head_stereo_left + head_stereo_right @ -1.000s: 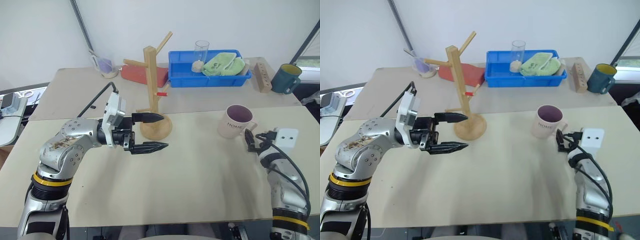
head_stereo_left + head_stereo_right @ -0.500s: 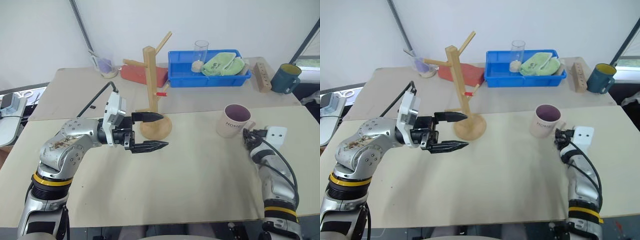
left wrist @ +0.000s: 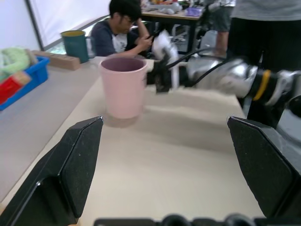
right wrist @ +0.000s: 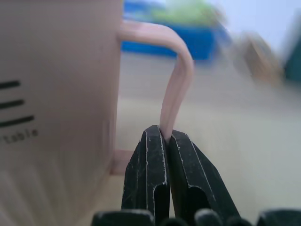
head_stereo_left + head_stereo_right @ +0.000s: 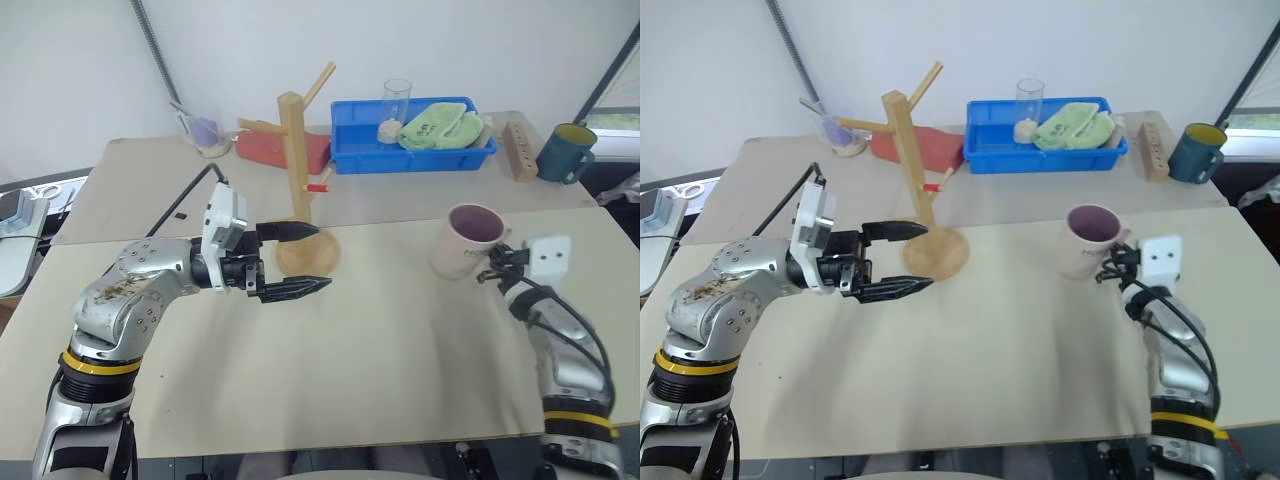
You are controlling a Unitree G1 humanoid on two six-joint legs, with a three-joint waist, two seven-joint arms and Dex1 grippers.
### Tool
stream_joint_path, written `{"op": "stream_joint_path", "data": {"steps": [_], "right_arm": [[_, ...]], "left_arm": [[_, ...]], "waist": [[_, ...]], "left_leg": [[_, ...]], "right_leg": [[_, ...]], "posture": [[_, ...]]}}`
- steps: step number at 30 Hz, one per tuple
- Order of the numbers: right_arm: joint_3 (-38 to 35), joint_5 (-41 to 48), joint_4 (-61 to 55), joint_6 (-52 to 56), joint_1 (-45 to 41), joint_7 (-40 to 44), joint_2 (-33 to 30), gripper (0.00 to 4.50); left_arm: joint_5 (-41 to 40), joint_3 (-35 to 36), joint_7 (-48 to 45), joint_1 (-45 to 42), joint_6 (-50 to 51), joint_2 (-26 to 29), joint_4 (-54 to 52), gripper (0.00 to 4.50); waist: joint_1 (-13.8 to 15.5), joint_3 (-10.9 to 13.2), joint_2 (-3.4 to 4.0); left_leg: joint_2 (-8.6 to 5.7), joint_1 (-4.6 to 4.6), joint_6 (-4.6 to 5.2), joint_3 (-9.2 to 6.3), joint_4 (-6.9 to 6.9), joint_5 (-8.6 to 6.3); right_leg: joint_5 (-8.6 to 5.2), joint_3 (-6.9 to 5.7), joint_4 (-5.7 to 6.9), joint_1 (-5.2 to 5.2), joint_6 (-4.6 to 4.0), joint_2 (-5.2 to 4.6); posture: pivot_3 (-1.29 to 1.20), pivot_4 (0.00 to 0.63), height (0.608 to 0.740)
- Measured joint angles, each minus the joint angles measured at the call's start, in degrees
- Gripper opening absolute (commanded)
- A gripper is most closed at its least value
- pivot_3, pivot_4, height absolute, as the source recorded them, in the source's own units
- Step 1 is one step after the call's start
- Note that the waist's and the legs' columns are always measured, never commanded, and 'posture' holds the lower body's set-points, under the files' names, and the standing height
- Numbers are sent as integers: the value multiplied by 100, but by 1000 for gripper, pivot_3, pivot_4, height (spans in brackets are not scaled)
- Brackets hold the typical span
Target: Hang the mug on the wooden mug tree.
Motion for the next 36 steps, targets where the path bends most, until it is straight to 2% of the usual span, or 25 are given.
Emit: {"op": "stream_joint_path", "data": {"steps": [3,5,9,13,22,36], "right_arm": [[1024,-559,-800,-177,-680,1007,-815,36],[1520,-766,-963,-179,-1316,1490,-1002,36],[2270,-1015,-802,62,-2835,2240,-942,36],[2668,-1174,-484,248,-3930,2736,-736,36],[3166,-1570,519,103,-4568,3178,-460,36],[3248,-1987,1347,-97,-5050,3200,68,36]], "left_arm": [[-113,239,54,122,72,86,-6,4500],[-229,399,82,247,173,131,-18,4500],[-549,991,99,652,256,272,-48,4500],[-249,1499,-44,1119,-144,691,110,4500],[-126,1586,32,1289,-328,711,-38,4500],[-361,1268,602,871,-28,509,-471,4500]], "waist": [[-66,2,-3],[-82,8,-13],[-50,16,-28],[-15,4,-26],[108,-3,-26],[63,-4,-24]], "left_leg": [[0,14,-1,-4,-1,-1],[1,23,-1,-5,-3,-1],[1,5,-1,0,-4,0],[5,9,-1,-3,-14,-1],[5,-3,-20,11,-15,-12],[6,6,-1,0,-14,-1]], "right_leg": [[-1,2,3,-9,-1,1],[-2,2,6,-10,-3,2],[-2,4,21,-65,-4,-1],[-5,2,39,-73,-11,5],[-16,2,41,-76,-29,-1],[0,5,57,-76,-4,11]], "posture": [[0,150,719],[0,150,719],[0,150,719],[0,150,719],[0,150,719],[0,150,719]]}}
